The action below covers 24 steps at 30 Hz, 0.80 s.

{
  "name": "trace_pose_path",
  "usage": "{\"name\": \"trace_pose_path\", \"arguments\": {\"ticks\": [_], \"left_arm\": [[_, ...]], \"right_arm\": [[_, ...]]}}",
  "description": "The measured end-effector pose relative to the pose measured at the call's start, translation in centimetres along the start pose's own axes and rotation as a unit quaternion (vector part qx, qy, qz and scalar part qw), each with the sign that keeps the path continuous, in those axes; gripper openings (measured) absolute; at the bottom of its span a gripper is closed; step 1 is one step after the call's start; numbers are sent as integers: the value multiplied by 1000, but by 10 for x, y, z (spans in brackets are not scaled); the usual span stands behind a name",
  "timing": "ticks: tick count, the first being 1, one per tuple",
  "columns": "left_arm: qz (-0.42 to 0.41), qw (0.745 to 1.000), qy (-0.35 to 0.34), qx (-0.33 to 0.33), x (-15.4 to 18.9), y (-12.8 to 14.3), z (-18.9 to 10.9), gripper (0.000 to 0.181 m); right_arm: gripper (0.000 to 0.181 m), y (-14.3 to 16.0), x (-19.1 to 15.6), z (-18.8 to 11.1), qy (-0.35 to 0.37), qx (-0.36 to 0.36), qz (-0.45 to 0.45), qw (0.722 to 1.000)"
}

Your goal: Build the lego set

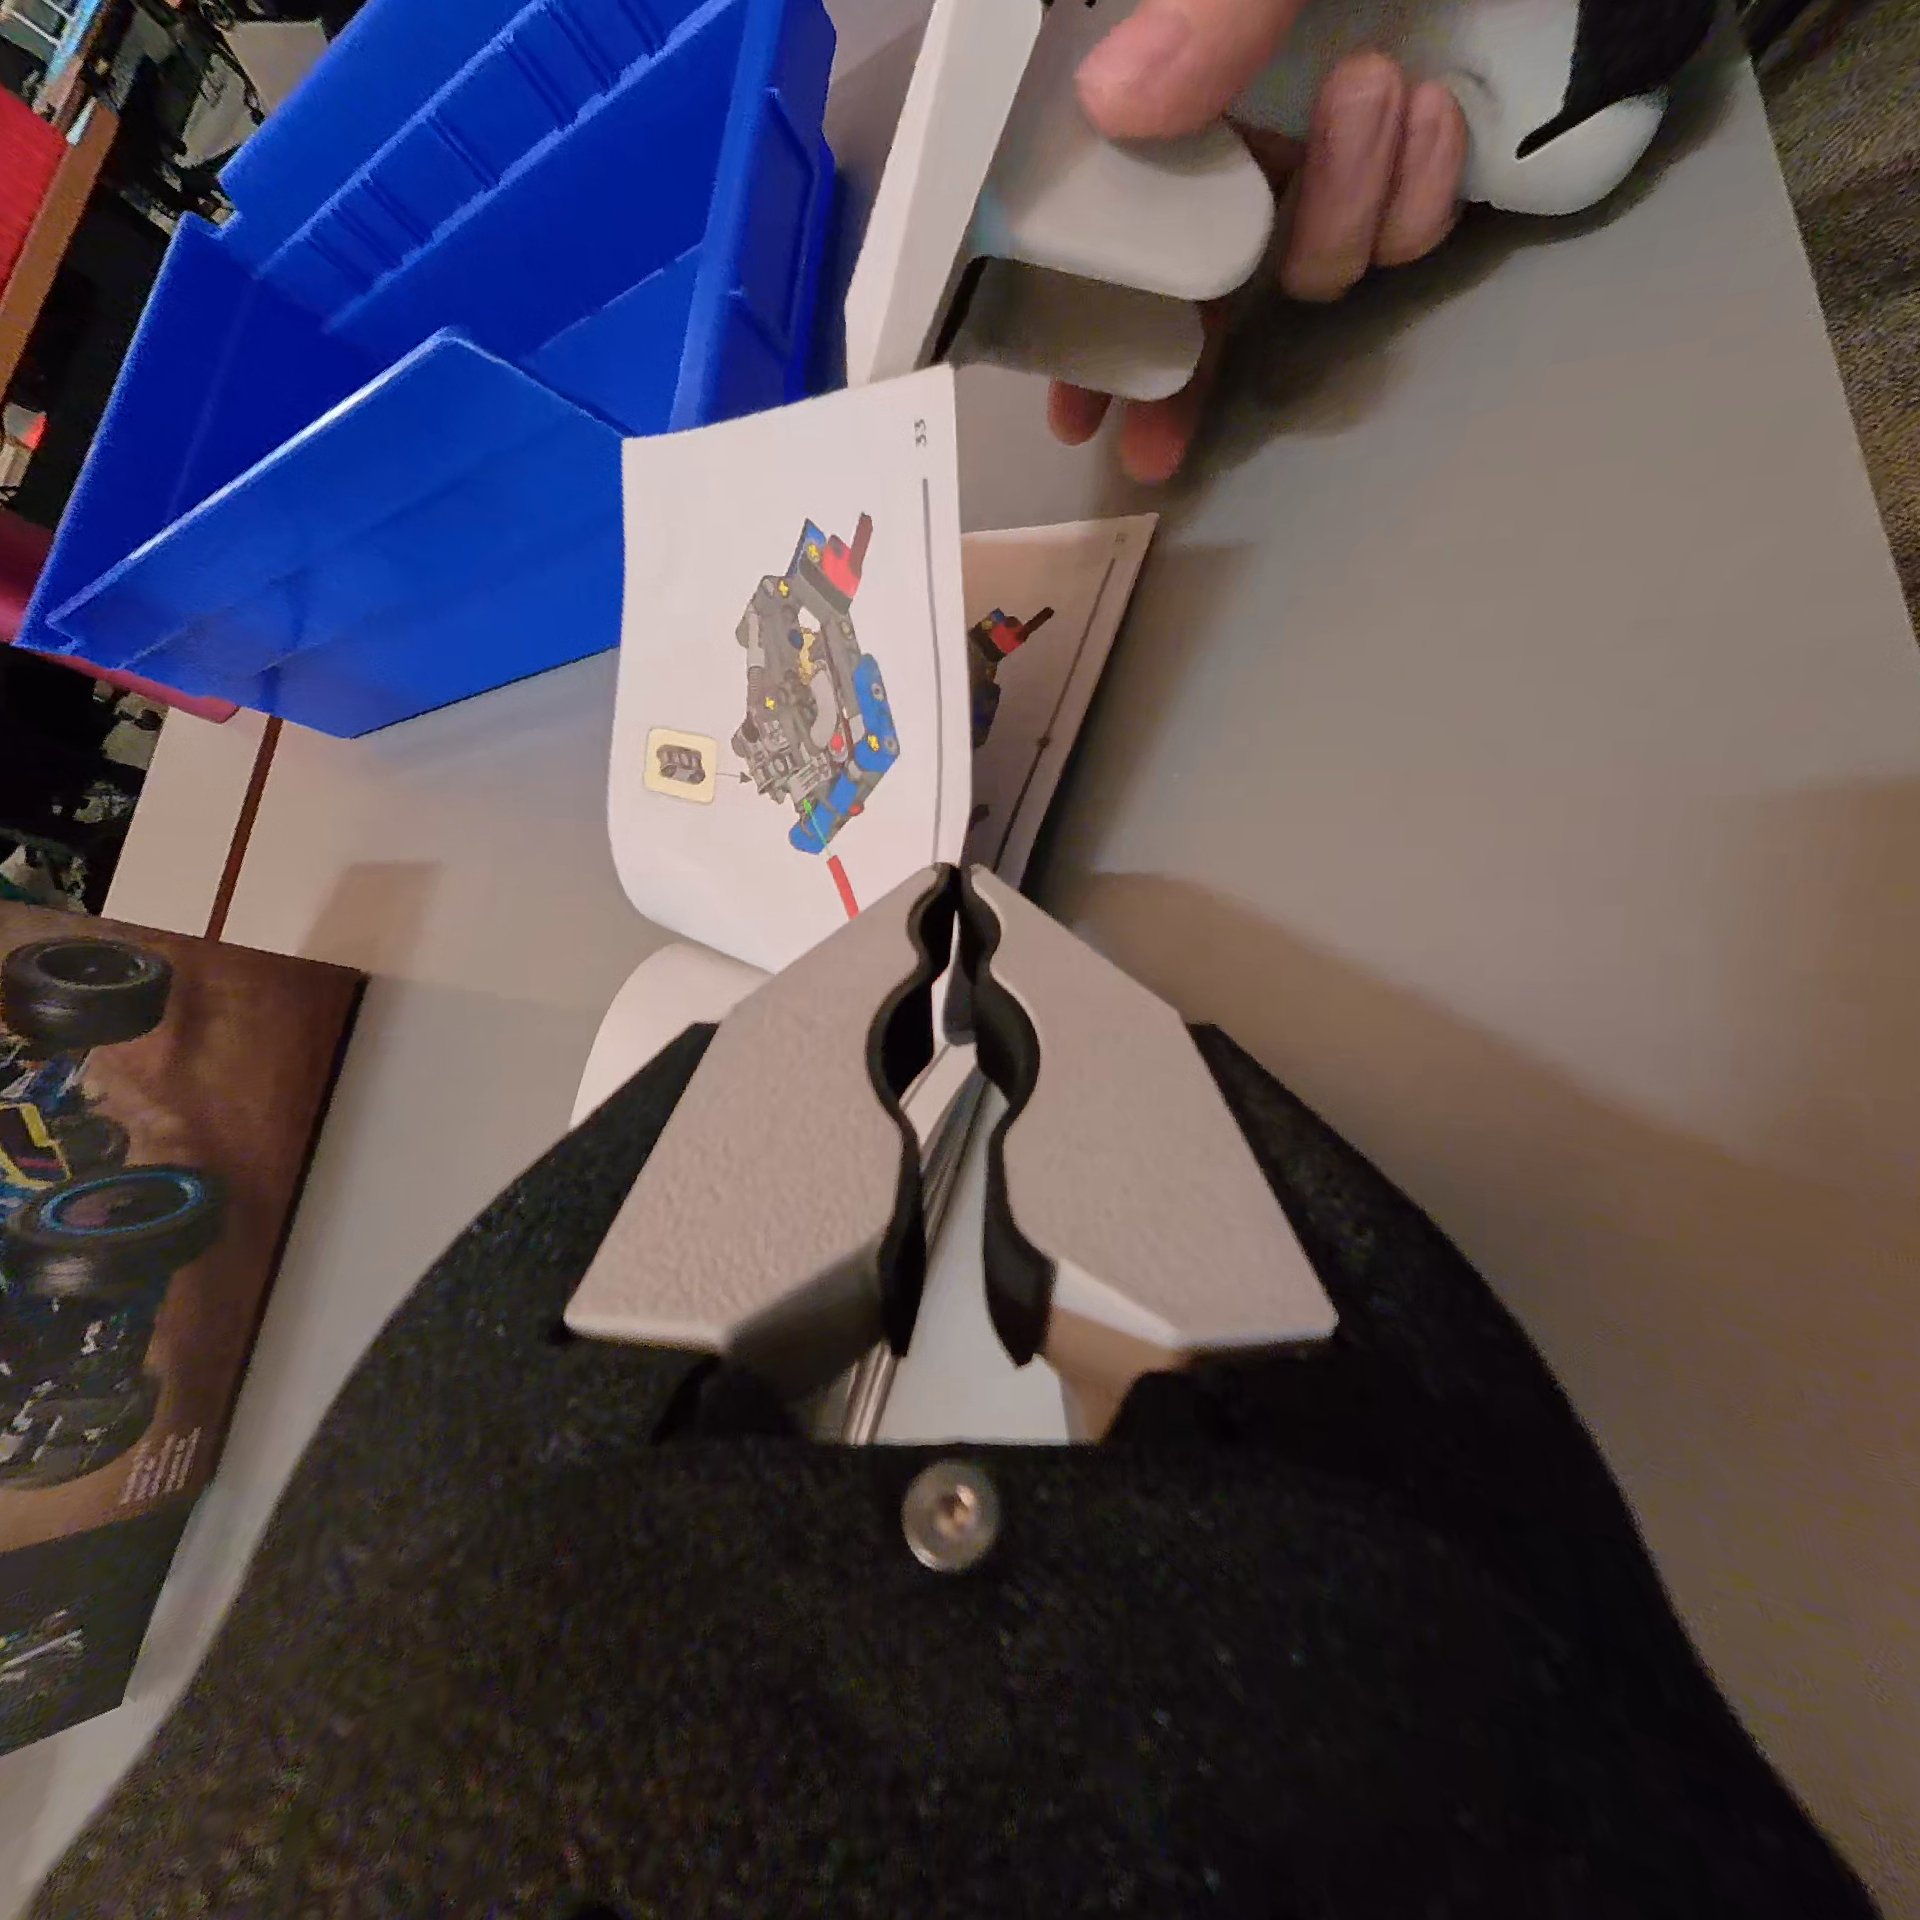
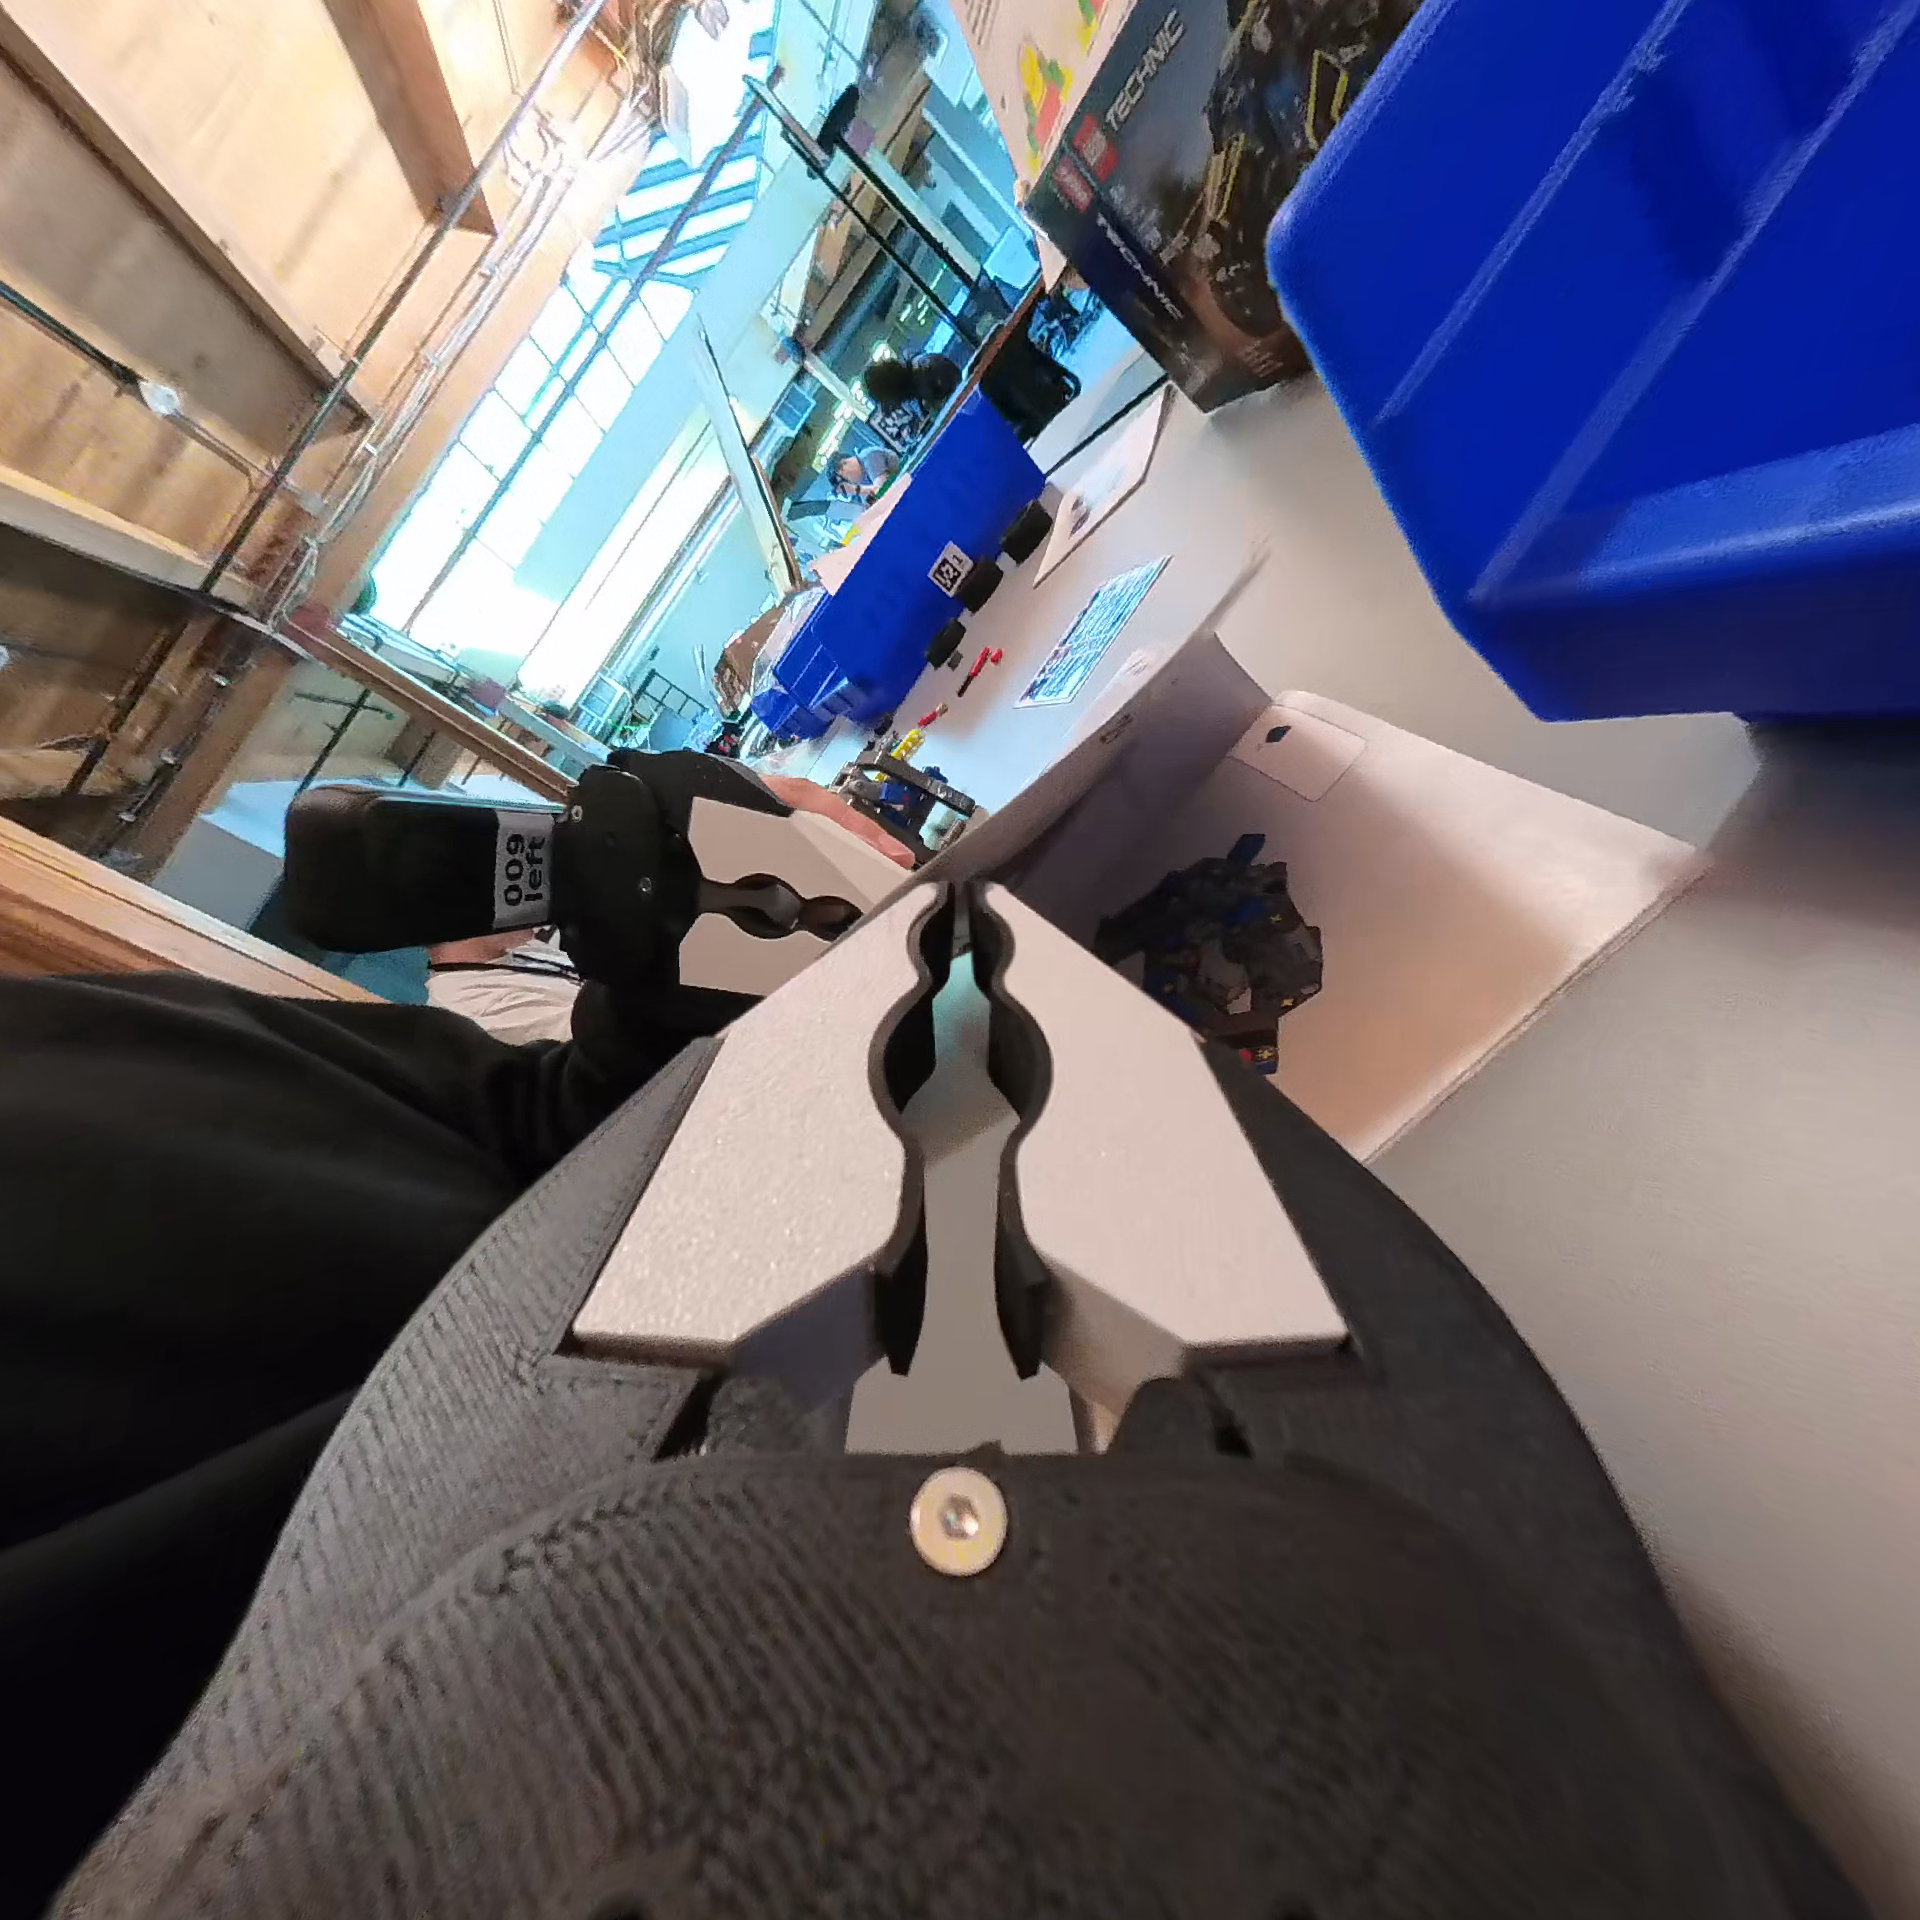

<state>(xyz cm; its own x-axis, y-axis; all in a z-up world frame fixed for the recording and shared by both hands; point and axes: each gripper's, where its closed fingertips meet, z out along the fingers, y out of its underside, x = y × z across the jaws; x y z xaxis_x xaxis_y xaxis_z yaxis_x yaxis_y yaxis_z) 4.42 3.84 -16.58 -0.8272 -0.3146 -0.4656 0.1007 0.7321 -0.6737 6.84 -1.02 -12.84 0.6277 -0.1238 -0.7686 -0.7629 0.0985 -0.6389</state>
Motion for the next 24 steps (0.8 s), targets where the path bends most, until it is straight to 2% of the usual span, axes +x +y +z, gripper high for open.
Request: {"name": "trace_pose_path", "arguments": {"ticks": [3, 6, 9, 11, 18, 21, 24], "left_arm": [[-4, 1000, -3, 1, -1, 1, 0, 0], [-10, 1000, -7, 2, -3, 2, -1, 0], [-14, 1000, -8, 6, -3, 1, -3, 0], [-14, 1000, -9, 4, -3, 2, -3, 0], [-26, 1000, -13, 6, -6, 5, -5, 0], [-31, 999, -17, 8, -7, 5, -6, 0], [-31, 999, -18, 8, -7, 6, -7, 0]], "right_arm": [[10, -2, 6, 2, 14, 4, 12, 1000], [10, -9, 6, -2, 9, 26, 22, 999], [0, -9, 12, -2, 23, 27, 33, 999], [13, -1, 12, 3, 33, -1, 20, 999], [20, -9, 17, -2, 37, 28, 37, 998], [50, -4, 21, 3, 61, 11, 24, 998], [51, -4, 21, 3, 60, 9, 24, 998]]}}
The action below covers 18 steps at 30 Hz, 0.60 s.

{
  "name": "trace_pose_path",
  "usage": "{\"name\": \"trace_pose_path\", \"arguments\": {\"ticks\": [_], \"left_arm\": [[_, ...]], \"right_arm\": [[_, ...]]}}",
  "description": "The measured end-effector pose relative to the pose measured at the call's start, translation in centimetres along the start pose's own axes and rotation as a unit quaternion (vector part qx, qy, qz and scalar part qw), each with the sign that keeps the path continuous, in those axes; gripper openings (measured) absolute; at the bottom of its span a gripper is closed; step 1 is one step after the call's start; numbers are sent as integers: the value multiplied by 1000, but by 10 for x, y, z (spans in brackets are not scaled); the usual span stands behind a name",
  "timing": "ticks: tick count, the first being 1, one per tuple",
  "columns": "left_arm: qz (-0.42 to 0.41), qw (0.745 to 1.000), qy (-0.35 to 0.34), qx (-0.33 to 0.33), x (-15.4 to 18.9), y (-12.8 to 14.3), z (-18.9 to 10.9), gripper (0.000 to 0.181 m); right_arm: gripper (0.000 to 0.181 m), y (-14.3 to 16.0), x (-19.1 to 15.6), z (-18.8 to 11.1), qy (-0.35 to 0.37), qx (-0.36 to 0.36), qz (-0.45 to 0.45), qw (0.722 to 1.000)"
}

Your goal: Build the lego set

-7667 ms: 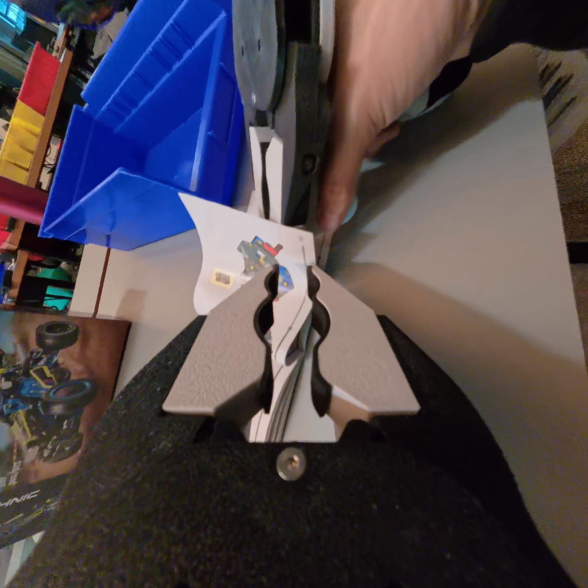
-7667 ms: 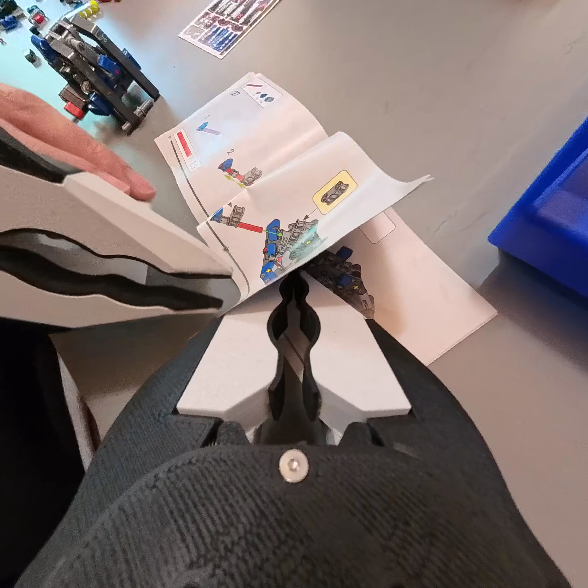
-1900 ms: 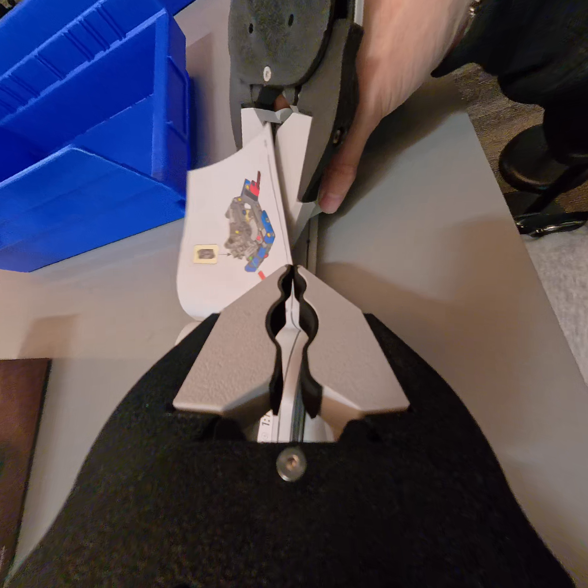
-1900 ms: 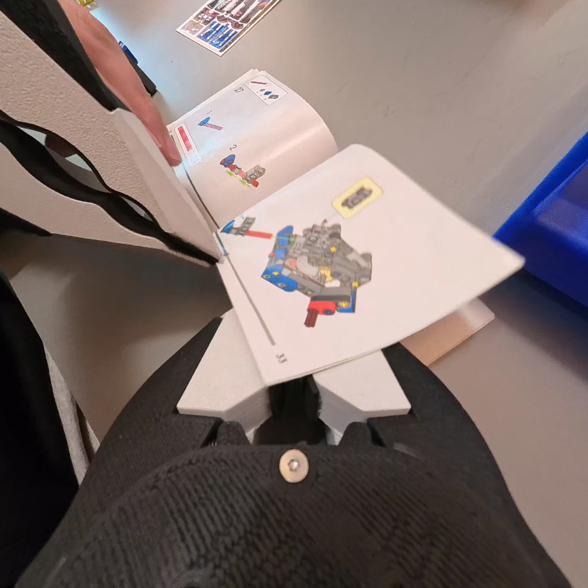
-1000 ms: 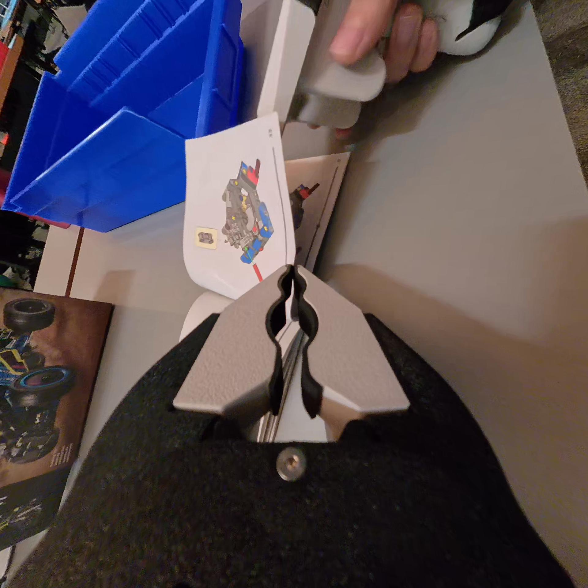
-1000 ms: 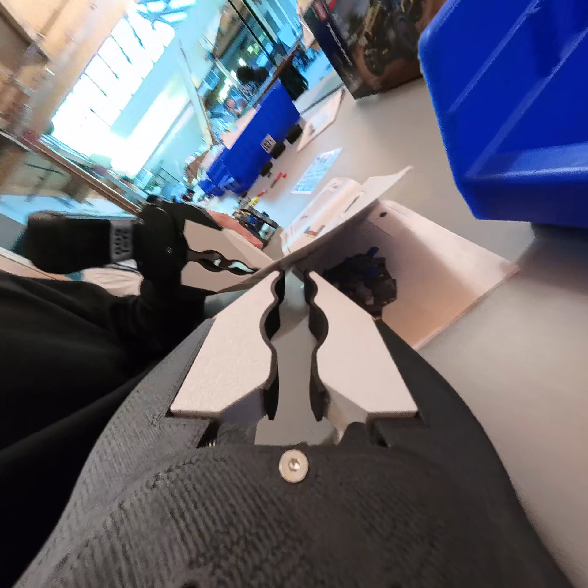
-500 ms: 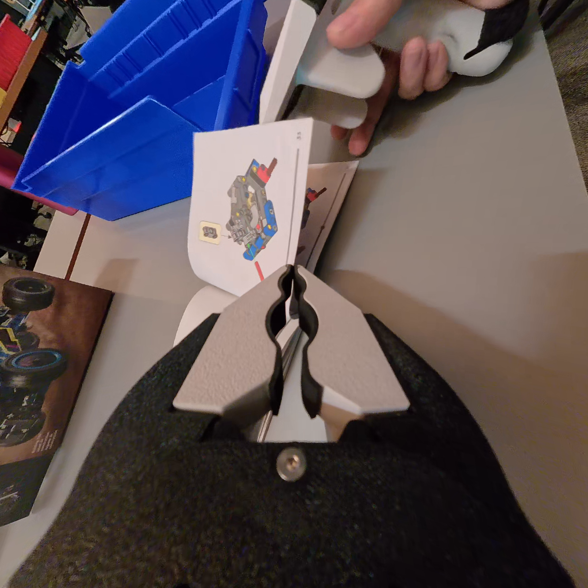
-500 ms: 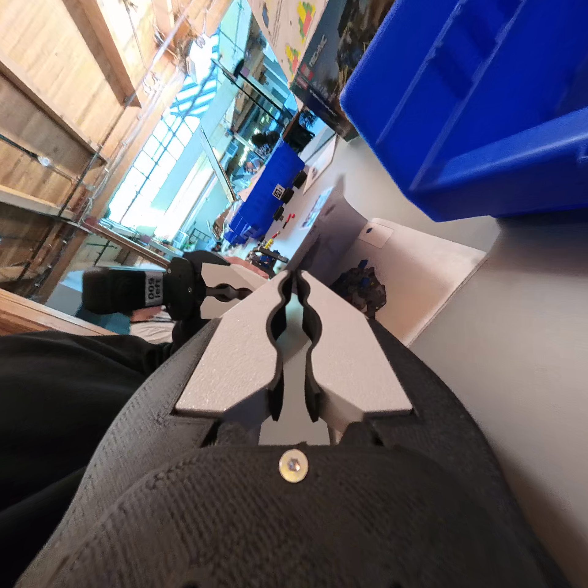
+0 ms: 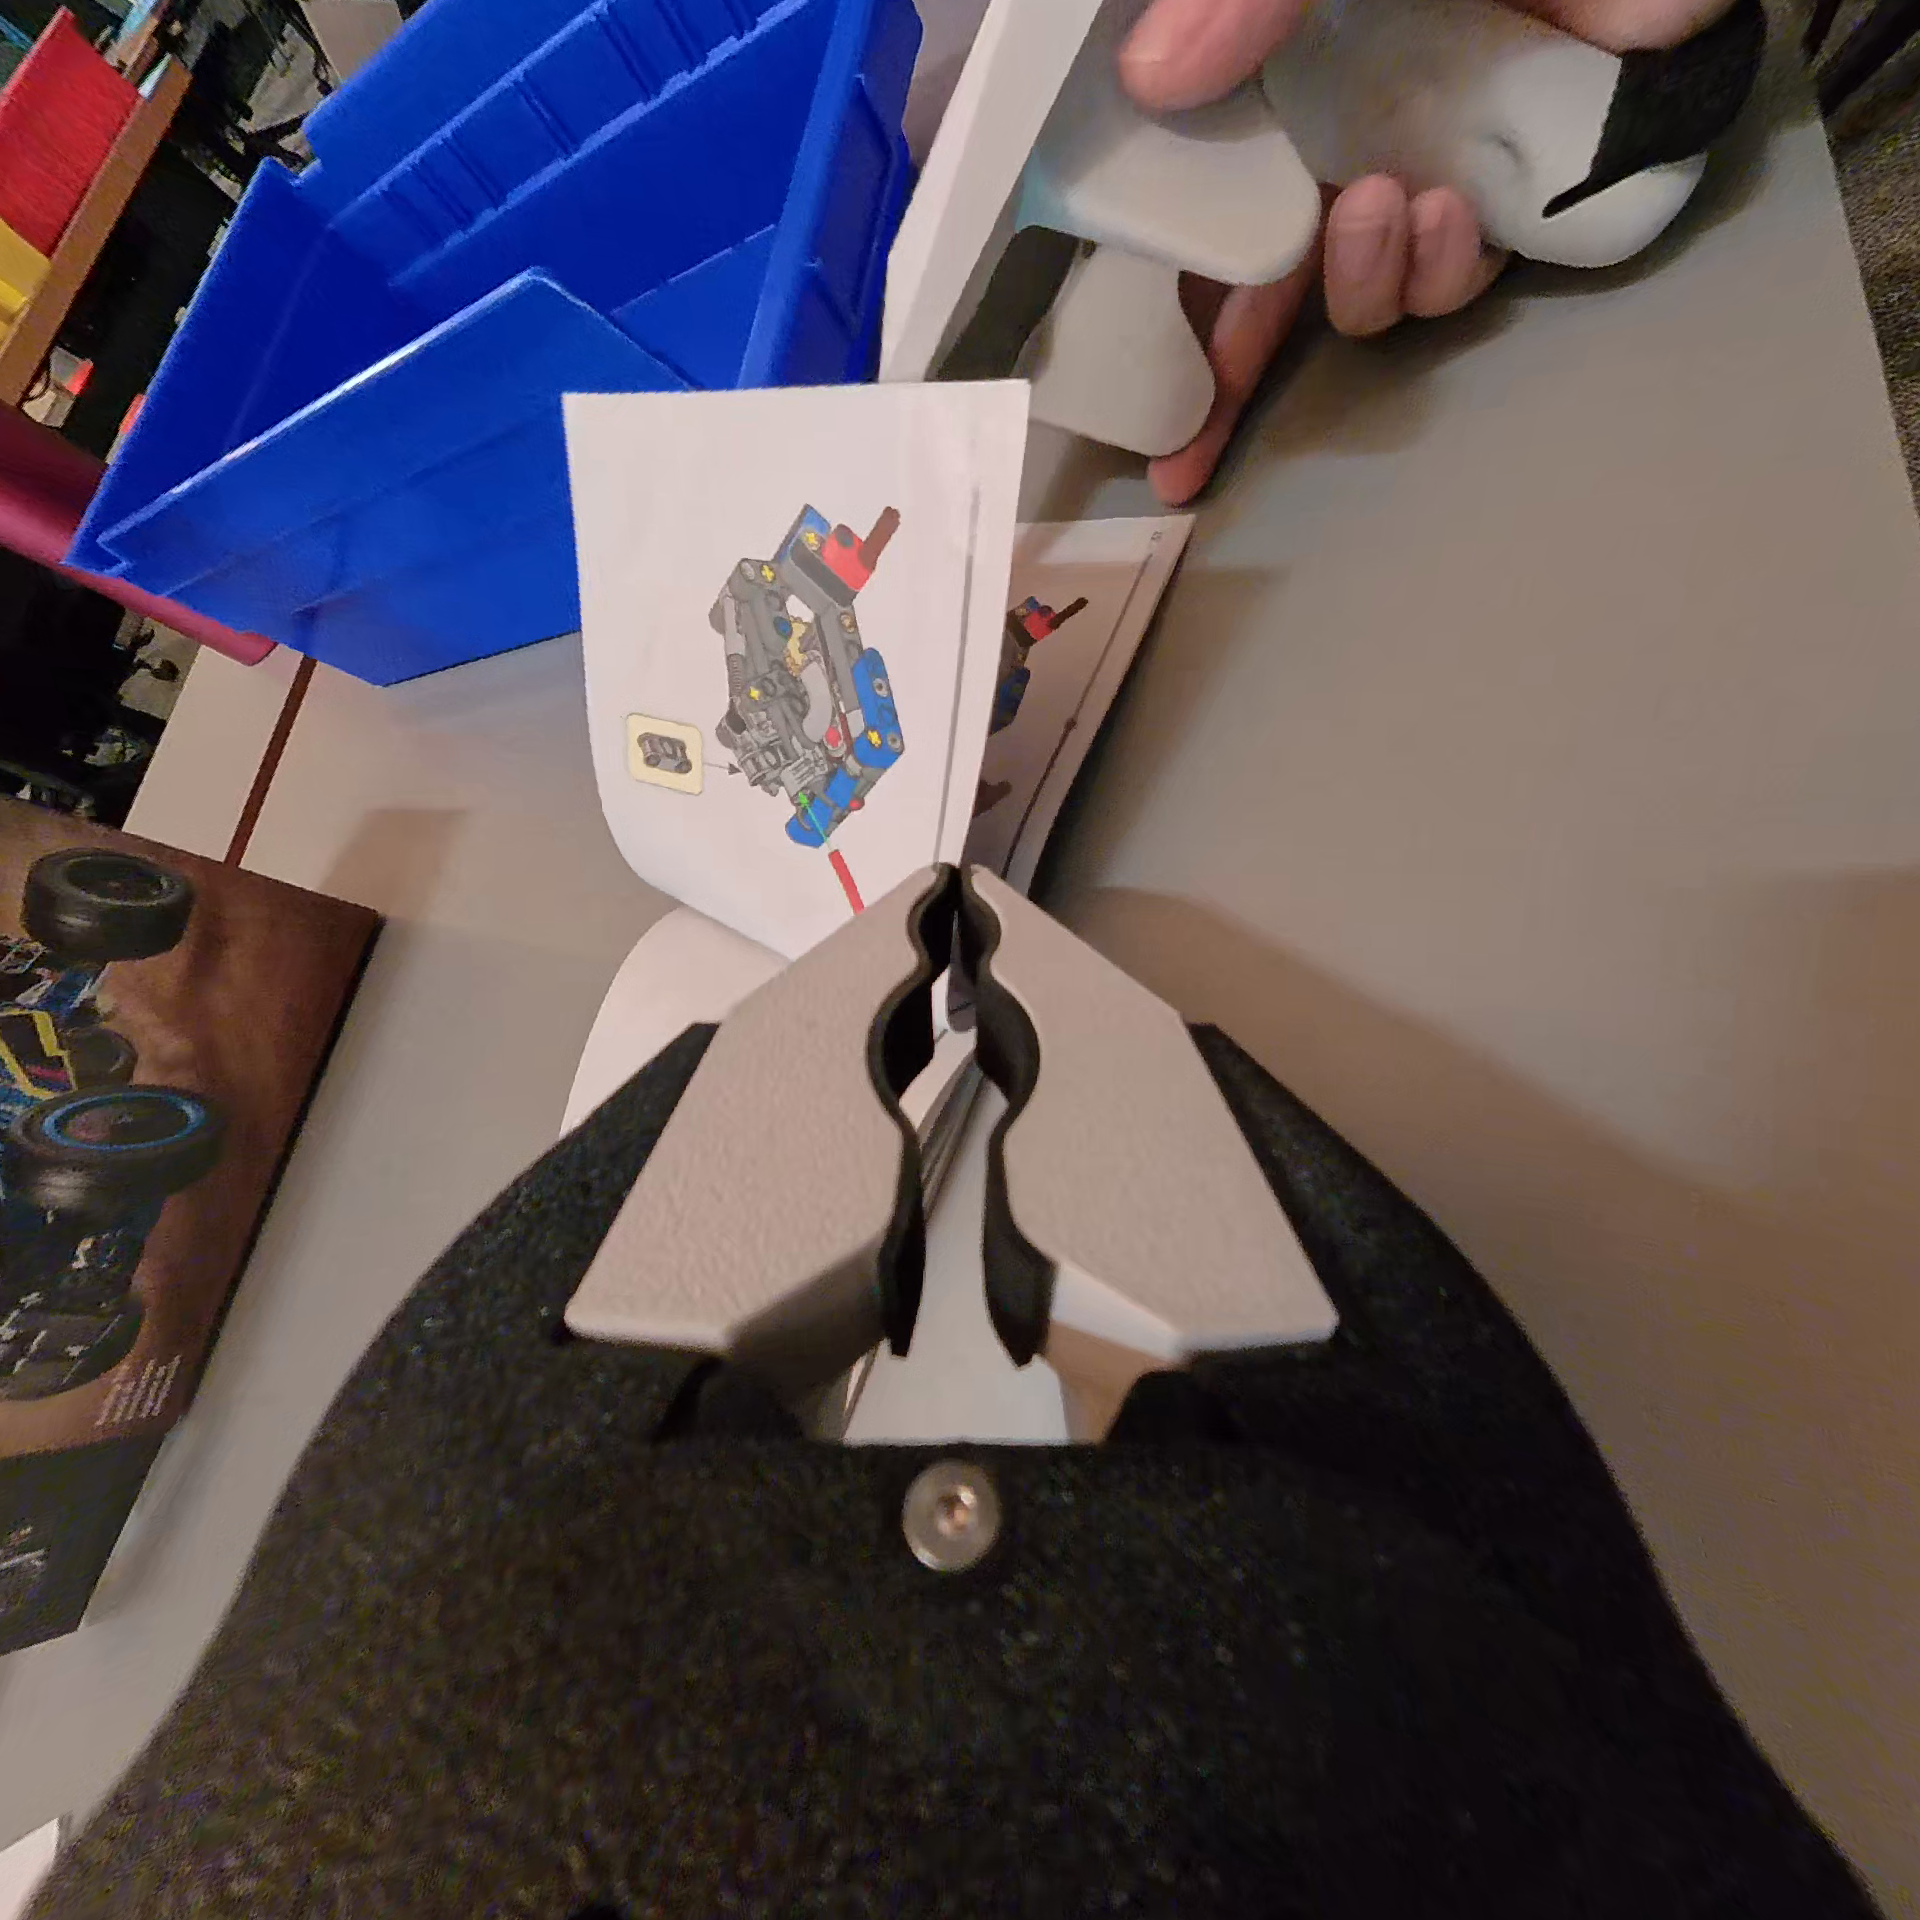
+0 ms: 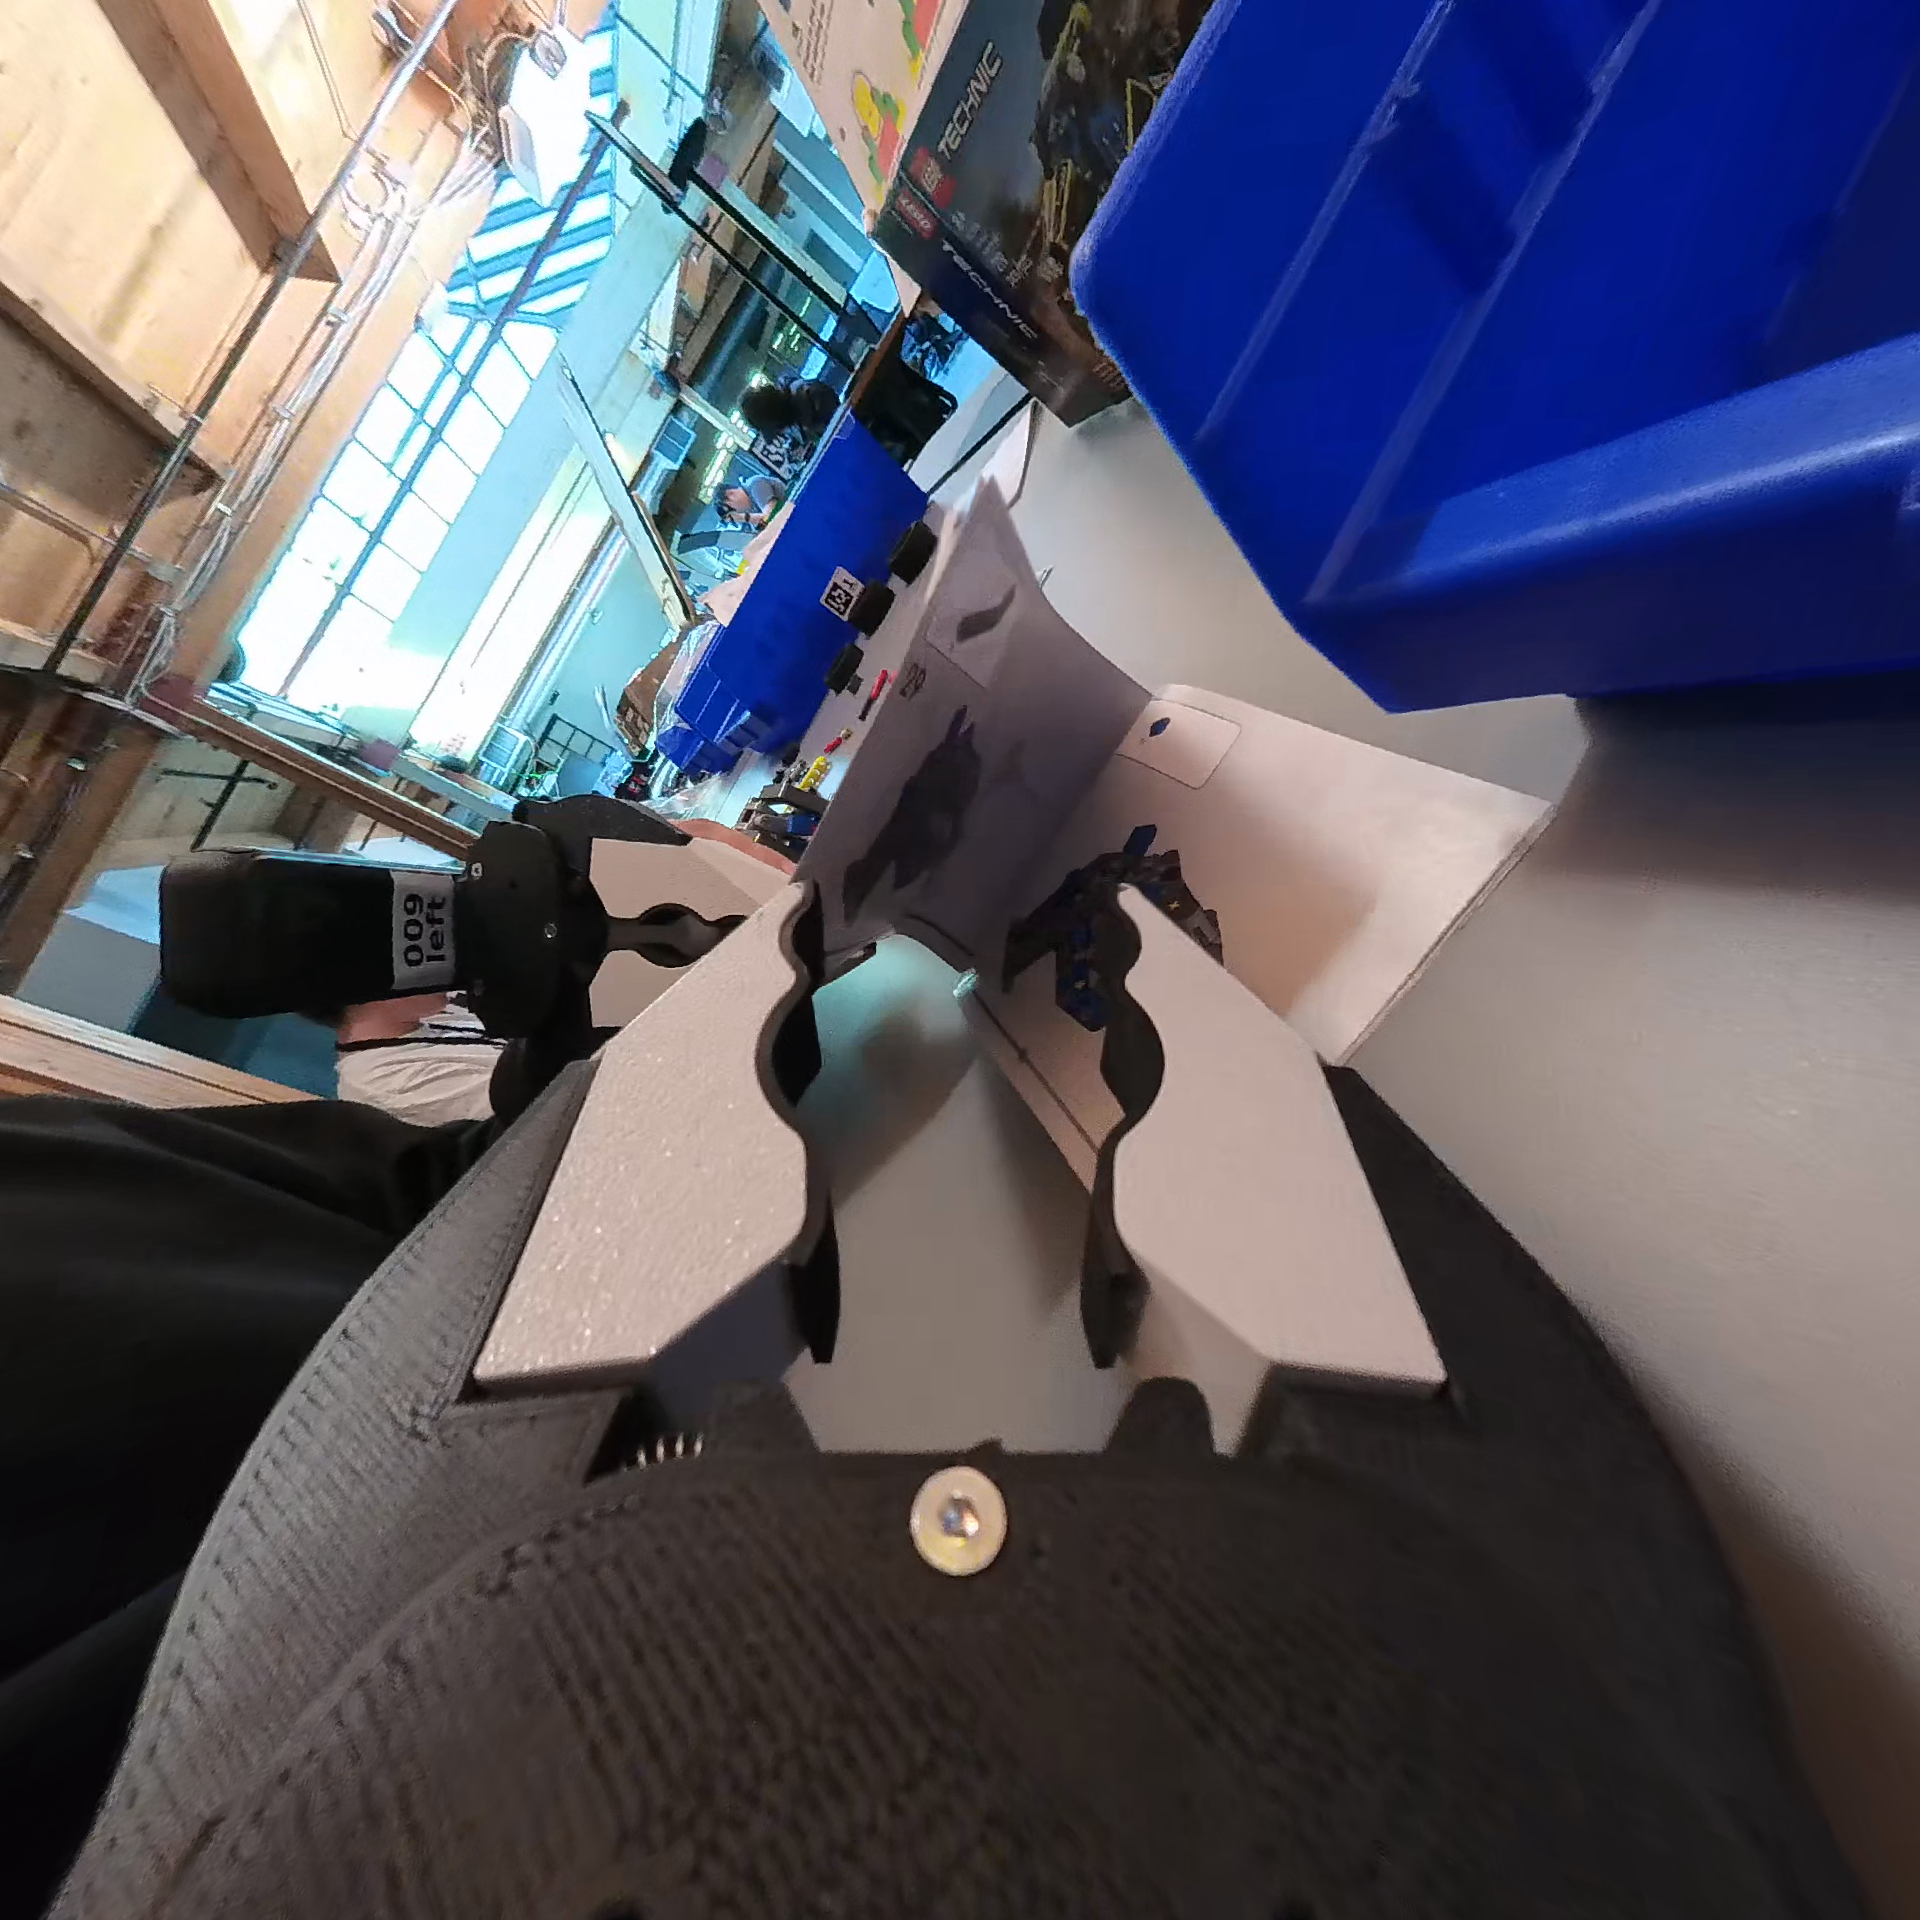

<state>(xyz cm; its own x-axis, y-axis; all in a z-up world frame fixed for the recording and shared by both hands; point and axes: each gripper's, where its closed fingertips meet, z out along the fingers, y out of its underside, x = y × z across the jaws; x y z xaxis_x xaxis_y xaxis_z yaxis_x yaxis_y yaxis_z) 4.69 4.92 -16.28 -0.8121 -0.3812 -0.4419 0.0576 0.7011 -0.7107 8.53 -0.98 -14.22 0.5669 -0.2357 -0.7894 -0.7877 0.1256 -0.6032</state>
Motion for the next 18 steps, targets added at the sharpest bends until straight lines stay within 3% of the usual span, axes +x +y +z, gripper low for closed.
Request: {"name": "trace_pose_path", "arguments": {"ticks": [5, 18], "left_arm": [[-6, 1000, -1, 2, -1, 1, 0, 0], [-15, 1000, -1, 5, -1, 4, -2, 0]], "right_arm": [[50, -4, -2, -2, -12, 14, 9, 1000], [12, -9, -15, 0, -68, 32, 36, 997]]}}
